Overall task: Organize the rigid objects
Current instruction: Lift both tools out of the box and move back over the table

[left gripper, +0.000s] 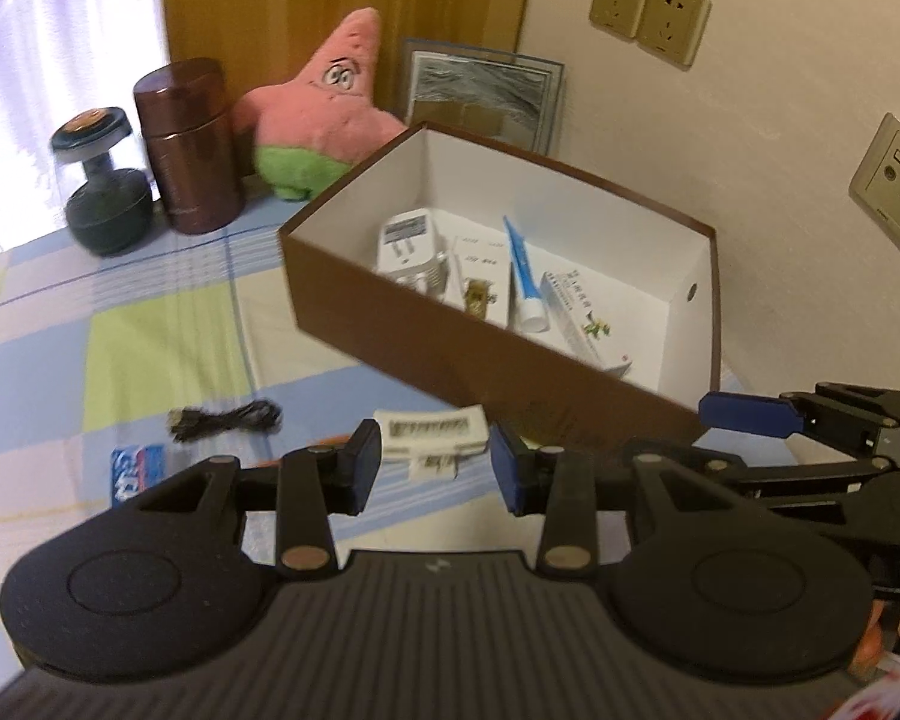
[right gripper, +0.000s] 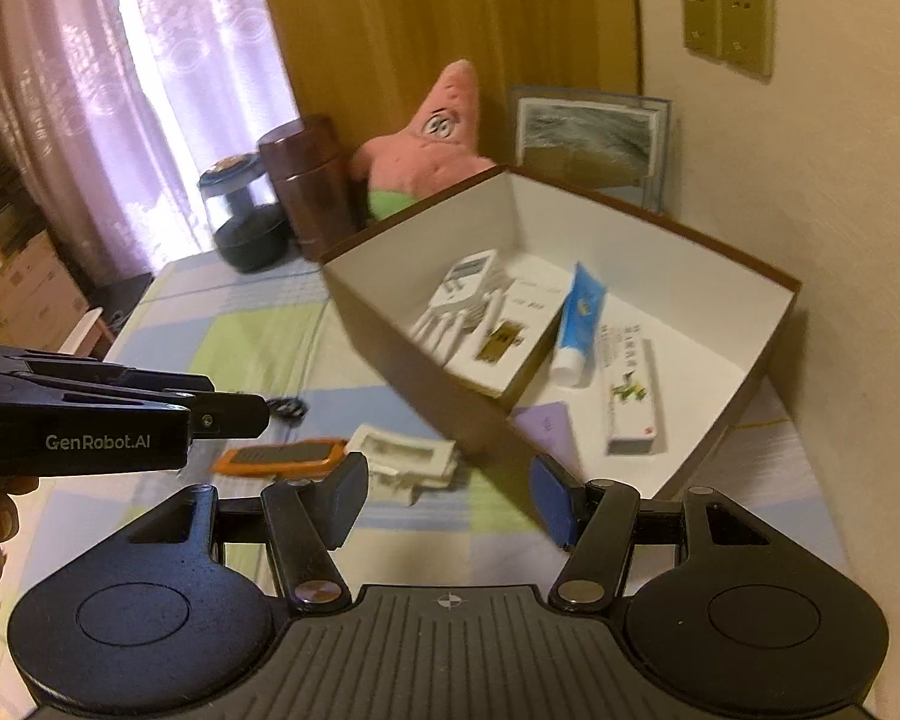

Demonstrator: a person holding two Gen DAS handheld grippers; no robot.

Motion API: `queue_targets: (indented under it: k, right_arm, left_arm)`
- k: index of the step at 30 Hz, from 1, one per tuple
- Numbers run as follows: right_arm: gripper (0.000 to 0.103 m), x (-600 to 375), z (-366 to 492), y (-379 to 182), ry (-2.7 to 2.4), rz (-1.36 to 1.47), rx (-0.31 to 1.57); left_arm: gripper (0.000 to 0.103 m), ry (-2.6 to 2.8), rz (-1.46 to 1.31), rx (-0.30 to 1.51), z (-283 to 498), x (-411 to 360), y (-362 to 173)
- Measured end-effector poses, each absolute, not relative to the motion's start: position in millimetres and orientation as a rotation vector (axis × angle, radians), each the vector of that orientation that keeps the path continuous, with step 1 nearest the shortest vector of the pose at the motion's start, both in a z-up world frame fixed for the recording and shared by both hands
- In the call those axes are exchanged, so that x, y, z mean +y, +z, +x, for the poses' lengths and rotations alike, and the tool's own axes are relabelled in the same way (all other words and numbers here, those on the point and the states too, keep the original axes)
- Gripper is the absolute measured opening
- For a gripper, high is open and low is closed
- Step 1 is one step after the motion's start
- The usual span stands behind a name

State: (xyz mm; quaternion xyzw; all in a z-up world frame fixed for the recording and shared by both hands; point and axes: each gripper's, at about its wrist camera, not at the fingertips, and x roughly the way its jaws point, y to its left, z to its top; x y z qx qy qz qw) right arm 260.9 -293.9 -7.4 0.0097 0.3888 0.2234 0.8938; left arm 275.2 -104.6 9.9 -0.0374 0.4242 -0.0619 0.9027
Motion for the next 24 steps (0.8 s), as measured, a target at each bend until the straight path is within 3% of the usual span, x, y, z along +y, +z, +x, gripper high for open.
queue_targets:
  k: [24]
  right_arm:
    - [0.057,-199.4,229.1,-65.7,0.602,-0.058,0.933]
  left_arm:
    - [0.035,0.044,-0.126,0.983,208.1,-9.1,-48.3]
